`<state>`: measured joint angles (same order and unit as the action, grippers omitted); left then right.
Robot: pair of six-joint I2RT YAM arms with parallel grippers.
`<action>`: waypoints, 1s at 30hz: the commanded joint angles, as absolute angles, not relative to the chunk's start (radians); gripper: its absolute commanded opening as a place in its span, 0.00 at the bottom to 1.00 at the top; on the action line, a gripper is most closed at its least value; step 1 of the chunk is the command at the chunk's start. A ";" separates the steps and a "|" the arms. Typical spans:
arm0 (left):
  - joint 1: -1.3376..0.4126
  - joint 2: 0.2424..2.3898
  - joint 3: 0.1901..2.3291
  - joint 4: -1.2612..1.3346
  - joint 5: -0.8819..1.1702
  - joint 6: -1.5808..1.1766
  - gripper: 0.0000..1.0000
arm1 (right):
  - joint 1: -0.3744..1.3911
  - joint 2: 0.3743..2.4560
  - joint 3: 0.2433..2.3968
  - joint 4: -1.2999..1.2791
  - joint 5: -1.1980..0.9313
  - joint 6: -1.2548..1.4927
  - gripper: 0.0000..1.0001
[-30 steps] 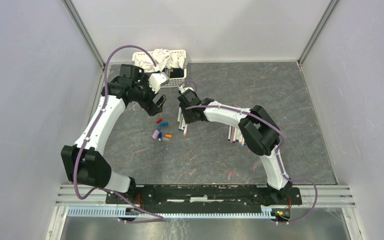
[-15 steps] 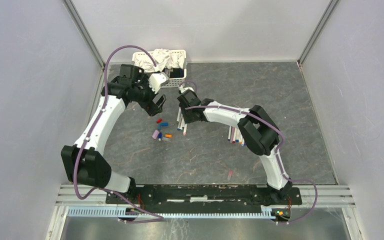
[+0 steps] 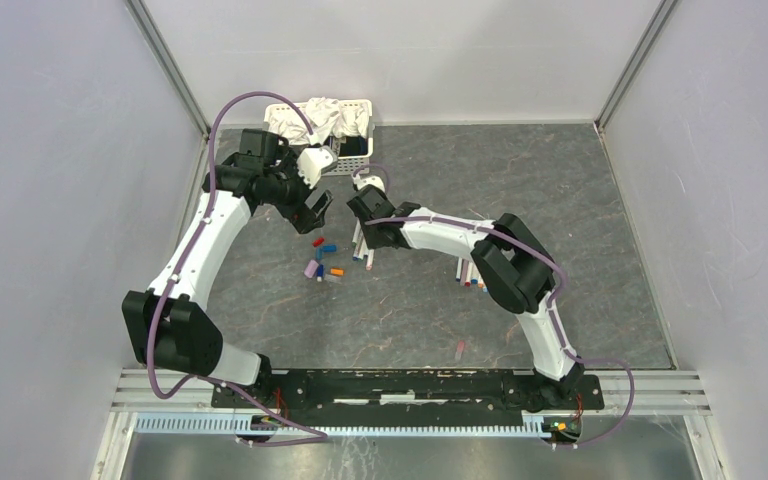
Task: Open the pen caps
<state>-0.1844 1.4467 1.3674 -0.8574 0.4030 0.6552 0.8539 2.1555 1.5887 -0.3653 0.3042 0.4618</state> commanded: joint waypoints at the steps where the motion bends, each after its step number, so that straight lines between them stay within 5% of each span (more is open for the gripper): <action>1: -0.181 1.449 1.377 -0.865 0.438 0.694 1.00 | 0.854 2.207 1.574 -0.483 0.397 0.441 0.27; 12: -0.181 1.433 1.379 -0.874 0.445 0.701 1.00 | 0.851 2.089 1.417 -0.491 0.475 0.432 0.26; 30: -0.178 1.419 1.395 -0.885 0.459 0.697 1.00 | 0.850 2.004 1.520 -0.453 0.379 0.529 0.39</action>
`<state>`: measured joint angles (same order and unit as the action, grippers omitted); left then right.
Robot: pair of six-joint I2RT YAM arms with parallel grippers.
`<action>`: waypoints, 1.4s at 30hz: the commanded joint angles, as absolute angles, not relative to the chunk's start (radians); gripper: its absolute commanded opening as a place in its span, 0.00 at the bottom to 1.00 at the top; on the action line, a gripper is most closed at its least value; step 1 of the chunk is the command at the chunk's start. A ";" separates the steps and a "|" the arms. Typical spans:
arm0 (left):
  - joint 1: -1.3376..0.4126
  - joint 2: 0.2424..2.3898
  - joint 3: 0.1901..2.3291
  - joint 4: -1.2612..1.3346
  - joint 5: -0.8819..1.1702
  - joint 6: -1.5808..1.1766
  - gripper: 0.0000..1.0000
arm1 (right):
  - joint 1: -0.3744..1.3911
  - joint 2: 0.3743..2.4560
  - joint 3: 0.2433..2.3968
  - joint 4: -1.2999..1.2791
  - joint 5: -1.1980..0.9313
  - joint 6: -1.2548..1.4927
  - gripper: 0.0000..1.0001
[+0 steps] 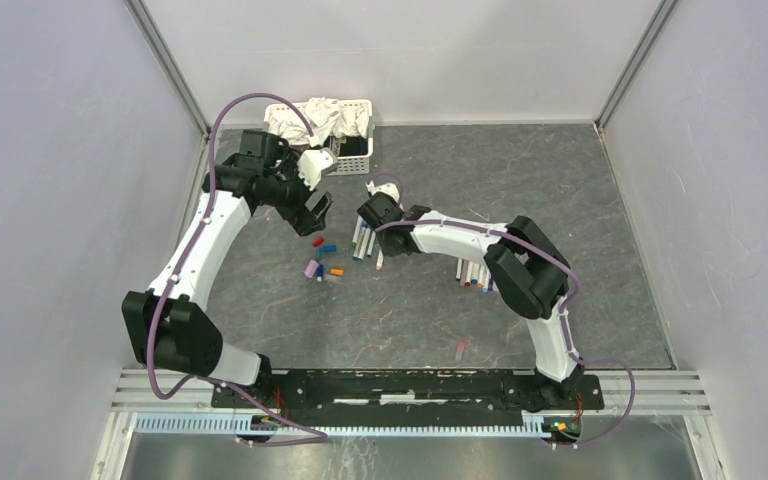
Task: Open the pen caps
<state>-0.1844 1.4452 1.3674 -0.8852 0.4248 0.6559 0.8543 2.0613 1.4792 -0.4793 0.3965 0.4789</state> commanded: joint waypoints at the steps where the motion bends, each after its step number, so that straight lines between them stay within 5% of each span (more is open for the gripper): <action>1: -0.178 1.419 1.397 -0.885 0.460 0.696 1.00 | 0.851 2.014 1.534 -0.456 0.376 0.533 0.39; 18: -0.176 1.417 1.388 -0.885 0.464 0.701 1.00 | 0.849 2.143 1.571 -0.475 0.389 0.548 0.36; 29: -0.176 1.420 1.380 -0.886 0.467 0.706 1.00 | 0.827 2.053 1.404 -0.425 0.388 0.520 0.13; 33: -0.176 1.428 1.353 -0.923 0.523 0.756 1.00 | 0.771 1.941 1.258 -0.318 0.226 0.470 0.00; 42: -0.189 1.443 1.324 -1.151 0.815 1.065 1.00 | 0.659 1.731 1.185 -0.293 -0.346 0.251 0.00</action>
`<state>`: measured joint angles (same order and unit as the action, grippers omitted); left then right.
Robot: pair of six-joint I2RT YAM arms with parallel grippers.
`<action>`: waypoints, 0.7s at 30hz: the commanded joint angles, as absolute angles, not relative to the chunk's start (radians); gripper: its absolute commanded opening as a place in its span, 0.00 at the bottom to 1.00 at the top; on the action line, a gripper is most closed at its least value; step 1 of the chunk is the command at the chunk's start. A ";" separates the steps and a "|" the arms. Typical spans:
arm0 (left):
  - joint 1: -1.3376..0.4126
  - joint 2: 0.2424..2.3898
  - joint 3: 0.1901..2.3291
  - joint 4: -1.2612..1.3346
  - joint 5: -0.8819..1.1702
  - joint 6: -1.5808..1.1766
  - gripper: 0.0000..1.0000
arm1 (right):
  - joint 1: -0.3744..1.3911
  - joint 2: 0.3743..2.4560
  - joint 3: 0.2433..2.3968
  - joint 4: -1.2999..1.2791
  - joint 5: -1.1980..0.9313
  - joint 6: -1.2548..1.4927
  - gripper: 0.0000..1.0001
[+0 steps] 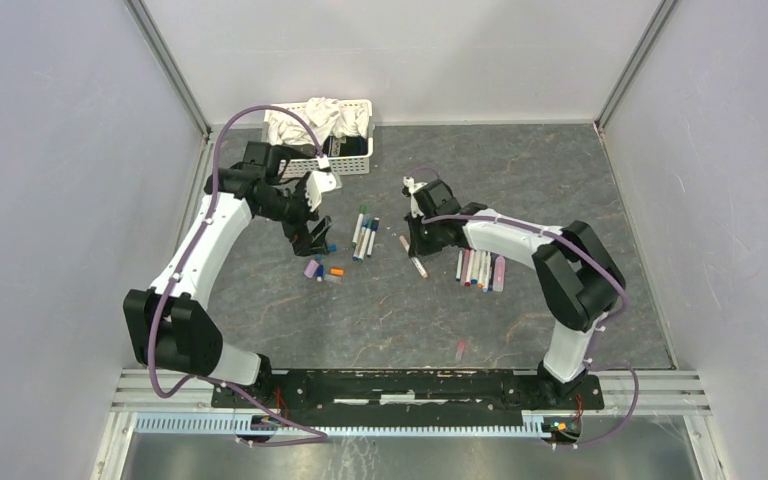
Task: Open the pen caps
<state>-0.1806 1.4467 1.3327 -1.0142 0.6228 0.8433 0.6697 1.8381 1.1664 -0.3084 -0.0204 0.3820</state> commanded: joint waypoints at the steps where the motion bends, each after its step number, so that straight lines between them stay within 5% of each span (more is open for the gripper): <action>1: -0.194 1.438 1.317 -1.177 0.834 1.107 1.00 | 0.656 1.718 1.190 -0.317 -0.403 0.225 0.00; 7: -0.292 1.383 1.246 -1.220 0.865 1.270 1.00 | 0.660 1.672 1.168 -0.355 -0.788 0.161 0.00; 16: -0.432 1.357 1.178 -1.153 0.823 1.260 0.99 | 0.732 1.700 1.208 -0.342 -0.992 0.142 0.00; 21: -0.460 1.369 1.165 -1.150 0.805 1.261 0.84 | 0.746 1.725 1.236 -0.309 -1.027 0.175 0.00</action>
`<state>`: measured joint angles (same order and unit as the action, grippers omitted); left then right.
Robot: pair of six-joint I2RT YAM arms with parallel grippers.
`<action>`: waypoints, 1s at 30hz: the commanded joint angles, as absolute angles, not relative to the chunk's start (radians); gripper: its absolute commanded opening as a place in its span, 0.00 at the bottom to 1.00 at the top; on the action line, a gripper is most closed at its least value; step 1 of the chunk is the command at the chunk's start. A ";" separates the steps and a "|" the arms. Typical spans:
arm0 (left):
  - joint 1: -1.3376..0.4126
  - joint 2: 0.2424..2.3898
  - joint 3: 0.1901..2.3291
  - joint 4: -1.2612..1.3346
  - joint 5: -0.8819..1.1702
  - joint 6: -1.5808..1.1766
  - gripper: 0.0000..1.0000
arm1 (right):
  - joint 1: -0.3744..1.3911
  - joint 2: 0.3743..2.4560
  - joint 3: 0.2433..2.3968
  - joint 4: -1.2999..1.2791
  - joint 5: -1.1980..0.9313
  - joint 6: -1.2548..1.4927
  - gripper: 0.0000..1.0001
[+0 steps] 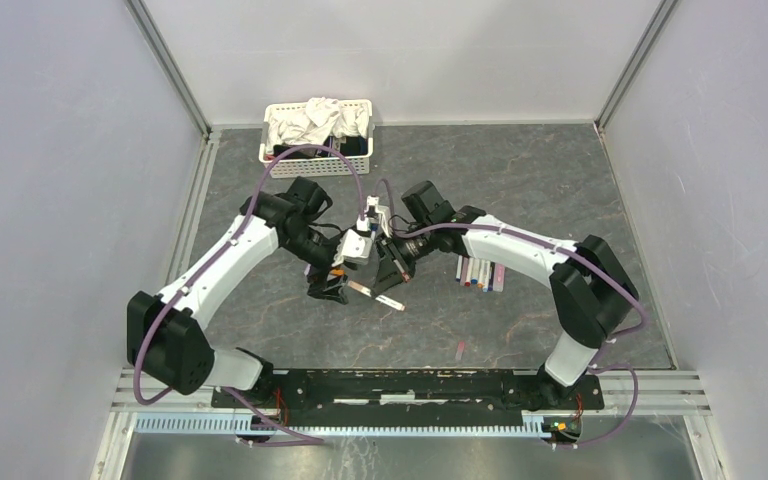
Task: Open the pen caps
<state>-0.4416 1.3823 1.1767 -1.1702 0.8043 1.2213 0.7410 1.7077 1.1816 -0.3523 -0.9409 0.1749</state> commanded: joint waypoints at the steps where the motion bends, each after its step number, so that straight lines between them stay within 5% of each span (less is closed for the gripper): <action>1: -0.461 1.370 1.163 -1.148 0.804 1.262 0.80 | 0.747 1.728 1.238 -0.299 -1.029 0.185 0.00; 14: -0.491 1.367 1.142 -1.108 0.787 1.249 0.32 | 0.751 1.760 1.253 -0.220 -1.040 0.268 0.00; 18: -0.499 1.371 1.138 -1.106 0.753 1.247 0.03 | 0.751 1.759 1.247 -0.204 -1.034 0.283 0.04; 20: -0.499 1.370 1.141 -1.107 0.740 1.243 0.02 | 0.754 1.760 1.237 -0.196 -1.025 0.292 0.24; 24: -0.499 1.368 1.162 -1.111 0.736 1.239 0.02 | 0.774 1.789 1.235 -0.188 -1.024 0.301 0.37; 27: -0.499 1.372 1.182 -1.121 0.736 1.239 0.02 | 0.782 1.807 1.241 -0.192 -1.020 0.304 0.36; 30: -0.499 1.376 1.196 -1.132 0.722 1.239 0.02 | 0.780 1.804 1.239 -0.206 -1.002 0.292 0.17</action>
